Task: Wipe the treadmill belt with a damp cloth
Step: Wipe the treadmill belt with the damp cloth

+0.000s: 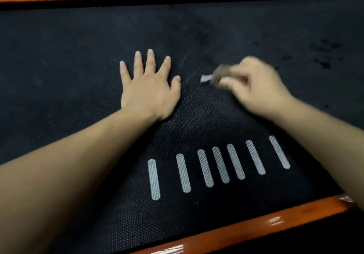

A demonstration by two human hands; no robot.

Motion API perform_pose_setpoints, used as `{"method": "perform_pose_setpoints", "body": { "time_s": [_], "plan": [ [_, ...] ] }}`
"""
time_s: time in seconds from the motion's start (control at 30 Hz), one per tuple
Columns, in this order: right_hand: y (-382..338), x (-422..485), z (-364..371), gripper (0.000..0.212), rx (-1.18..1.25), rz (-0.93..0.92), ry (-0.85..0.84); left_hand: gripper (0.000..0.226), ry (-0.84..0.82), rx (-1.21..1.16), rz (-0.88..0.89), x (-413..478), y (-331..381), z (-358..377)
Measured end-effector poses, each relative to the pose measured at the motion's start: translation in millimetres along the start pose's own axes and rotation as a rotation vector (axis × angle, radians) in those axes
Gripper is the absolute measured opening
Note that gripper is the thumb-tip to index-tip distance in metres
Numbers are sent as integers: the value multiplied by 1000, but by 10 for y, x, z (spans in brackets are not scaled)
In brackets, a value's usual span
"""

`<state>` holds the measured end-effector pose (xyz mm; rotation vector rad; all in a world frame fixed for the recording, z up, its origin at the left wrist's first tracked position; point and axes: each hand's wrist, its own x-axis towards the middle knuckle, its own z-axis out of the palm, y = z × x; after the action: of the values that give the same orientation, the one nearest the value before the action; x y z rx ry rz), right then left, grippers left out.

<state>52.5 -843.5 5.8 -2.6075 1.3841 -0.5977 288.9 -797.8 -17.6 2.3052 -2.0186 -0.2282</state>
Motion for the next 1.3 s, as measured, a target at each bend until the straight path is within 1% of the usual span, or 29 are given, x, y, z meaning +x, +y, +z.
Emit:
{"method": "perform_pose_setpoints", "body": {
  "time_s": [0.07, 0.1, 0.17, 0.23, 0.27, 0.3, 0.33, 0.37, 0.43, 0.47, 0.5, 0.53, 0.6, 0.63, 0.67, 0.7, 0.8, 0.83, 0.87, 0.9, 0.97, 1.0, 1.03, 1.07, 1.1, 1.17, 1.2, 1.23, 1.3],
  "plan": [
    [153, 271, 88, 34, -1, 183, 87, 68, -7, -2, 3, 10, -5, 0],
    [94, 266, 124, 31, 15, 181, 95, 68, -8, -5, 4, 22, -7, -5],
    [-107, 86, 161, 26, 81, 40, 20, 68, -9, -11, 0, 30, -7, -13],
    [-201, -74, 99, 26, 174, -81, -111, 68, -8, -9, -6, 25, -3, -12],
    [-140, -16, 65, 28, 154, -119, -141, 68, -9, -7, -12, 22, -1, -5],
    [-59, 141, 52, 31, 102, -136, -118, 68, -11, -2, -15, 20, 1, -1],
    [79, 363, 76, 36, 51, -116, -55, 68, -15, 3, -14, 18, 5, 2],
    [211, 600, 93, 40, 5, -32, 4, 69, -19, 6, -11, 13, 11, 2],
    [379, 909, 158, 33, -22, 165, 74, 69, -13, 10, -4, 4, 30, 4],
    [370, 947, 214, 29, -25, 191, 85, 68, -7, 14, 0, 8, 36, 3],
    [294, 894, 248, 26, -27, 158, 77, 68, -5, 21, 4, 10, 41, 7],
    [209, 793, 272, 26, -13, 77, 52, 68, -3, 29, 8, 18, 40, 14],
    [46, 544, 232, 30, 74, -71, -59, 69, 6, 46, 20, 25, 37, 29],
    [60, 523, 196, 33, 83, -116, -113, 71, 12, 53, 25, 24, 33, 31],
    [140, 618, 182, 35, 50, -145, -111, 73, 15, 62, 29, 30, 31, 33],
    [249, 798, 178, 36, 2, -122, -61, 75, 13, 71, 40, 41, 34, 29],
    [550, 1298, 219, 31, -60, 167, 58, 80, -11, 67, 90, 73, 39, 7],
    [518, 1321, 275, 27, -51, 182, 70, 81, -21, 53, 97, 86, 35, 1],
    [431, 1265, 330, 25, -38, 135, 61, 82, -31, 38, 98, 97, 33, -2],
    [322, 1155, 373, 25, -21, 45, 33, 82, -38, 26, 95, 104, 29, 0],
    [137, 910, 378, 33, 45, -126, -57, 82, -39, 13, 84, 109, 18, 1],
    [146, 915, 356, 39, 29, -175, -87, 82, -38, 10, 80, 107, 14, 5],
    [222, 1028, 351, 43, -37, -201, -70, 82, -37, 14, 81, 108, 10, 9],
    [352, 1222, 342, 44, -94, -157, -26, 81, -38, 23, 88, 112, 11, 11],
    [504, 1440, 315, 41, -131, -30, 16, 80, -40, 31, 93, 110, 14, 14],
    [712, 1737, 312, 33, -118, 221, 76, 79, -39, 42, 100, 106, 17, 19],
    [713, 1779, 365, 31, -117, 246, 98, 78, -39, 44, 101, 106, 19, 19],
    [651, 1752, 419, 30, -115, 207, 92, 78, -38, 43, 100, 104, 23, 20],
    [465, 1564, 489, 34, -50, 41, 21, 78, -32, 48, 96, 102, 25, 19]
  ]
}}
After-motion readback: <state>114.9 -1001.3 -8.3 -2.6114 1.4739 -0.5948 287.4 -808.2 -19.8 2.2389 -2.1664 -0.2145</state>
